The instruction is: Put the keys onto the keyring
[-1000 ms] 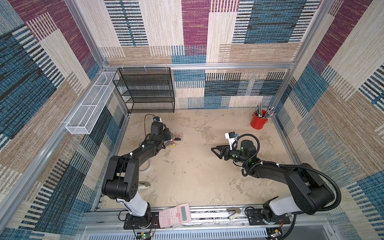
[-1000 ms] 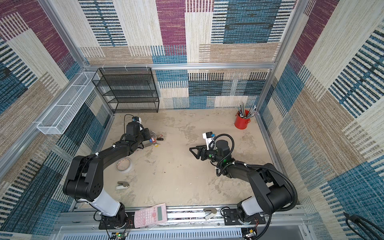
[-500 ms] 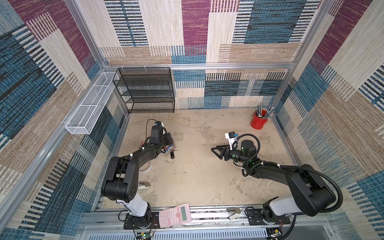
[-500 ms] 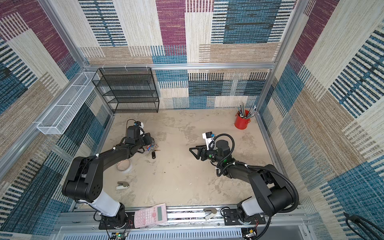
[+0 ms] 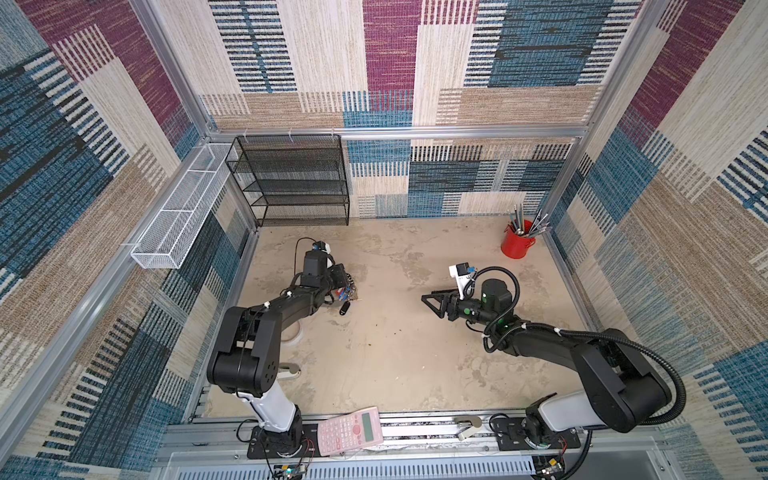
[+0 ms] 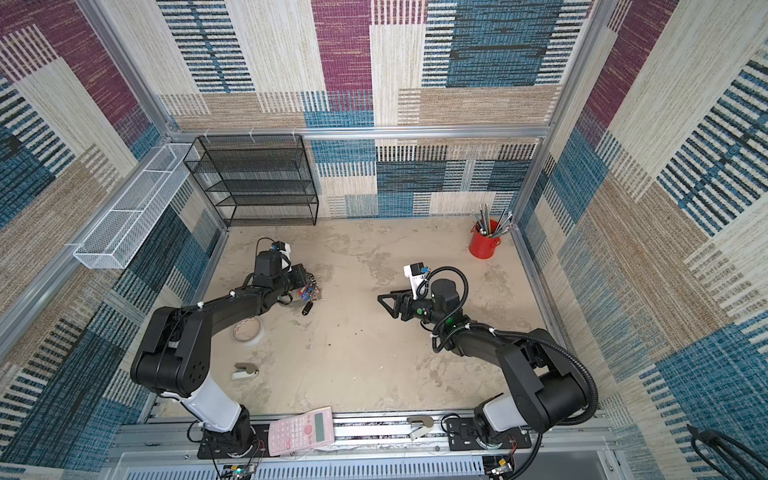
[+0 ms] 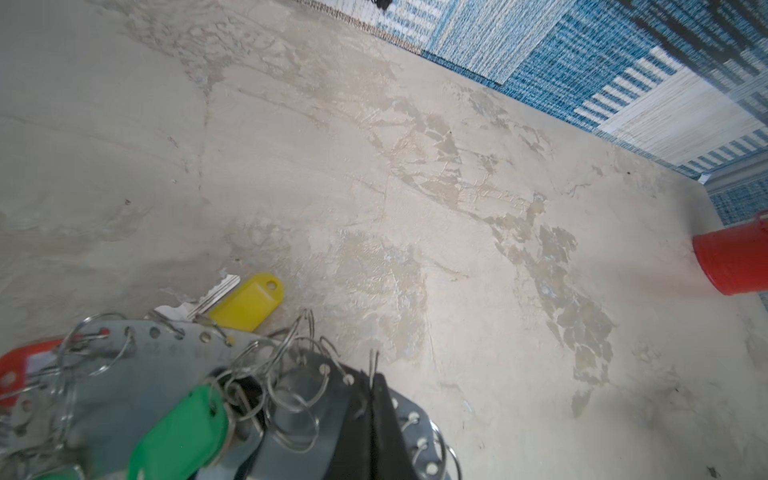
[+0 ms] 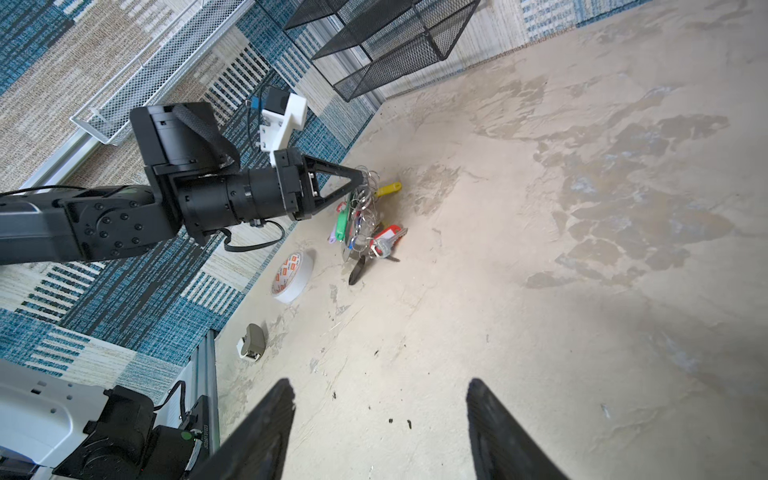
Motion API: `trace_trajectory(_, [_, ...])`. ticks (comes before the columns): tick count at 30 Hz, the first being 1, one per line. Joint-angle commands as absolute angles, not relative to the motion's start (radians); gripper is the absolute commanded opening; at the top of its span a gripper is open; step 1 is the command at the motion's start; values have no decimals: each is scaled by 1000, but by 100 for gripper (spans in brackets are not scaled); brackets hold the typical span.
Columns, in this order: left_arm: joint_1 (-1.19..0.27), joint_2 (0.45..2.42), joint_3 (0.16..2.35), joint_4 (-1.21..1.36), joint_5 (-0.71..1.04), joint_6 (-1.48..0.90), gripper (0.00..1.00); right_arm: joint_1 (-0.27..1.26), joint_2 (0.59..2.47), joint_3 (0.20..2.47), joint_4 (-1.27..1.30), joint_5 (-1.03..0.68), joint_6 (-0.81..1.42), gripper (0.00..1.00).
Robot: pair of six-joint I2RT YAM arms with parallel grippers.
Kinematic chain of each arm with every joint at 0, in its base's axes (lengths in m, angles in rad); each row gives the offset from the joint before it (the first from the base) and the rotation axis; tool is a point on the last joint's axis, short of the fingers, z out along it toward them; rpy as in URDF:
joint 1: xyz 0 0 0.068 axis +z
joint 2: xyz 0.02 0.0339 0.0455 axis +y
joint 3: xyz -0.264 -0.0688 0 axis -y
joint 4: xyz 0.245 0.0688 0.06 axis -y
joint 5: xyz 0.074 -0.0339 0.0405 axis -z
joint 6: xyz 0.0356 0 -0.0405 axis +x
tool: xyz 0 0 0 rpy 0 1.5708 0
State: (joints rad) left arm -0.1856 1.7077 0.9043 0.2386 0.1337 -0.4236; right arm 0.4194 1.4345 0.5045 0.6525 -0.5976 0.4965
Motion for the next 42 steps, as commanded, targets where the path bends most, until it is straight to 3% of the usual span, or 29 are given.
trace_trajectory(1, [-207, 1744, 923, 268, 218, -444, 0, 421, 1413, 503, 652, -581, 497, 68])
trace_trajectory(18, [-555, 1881, 996, 333, 212, -583, 0, 298, 1187, 484, 482, -535, 528, 69])
trace_trajectory(28, [-761, 1945, 1175, 358, 209, -670, 0, 194, 992, 474, 336, -488, 536, 70])
trace_trajectory(33, [-776, 1903, 1158, 358, 168, -684, 0, 166, 947, 481, 291, -491, 526, 70])
trace_trajectory(42, [-723, 1640, 1104, 224, 136, -561, 0, 166, 960, 487, 291, -493, 497, 70])
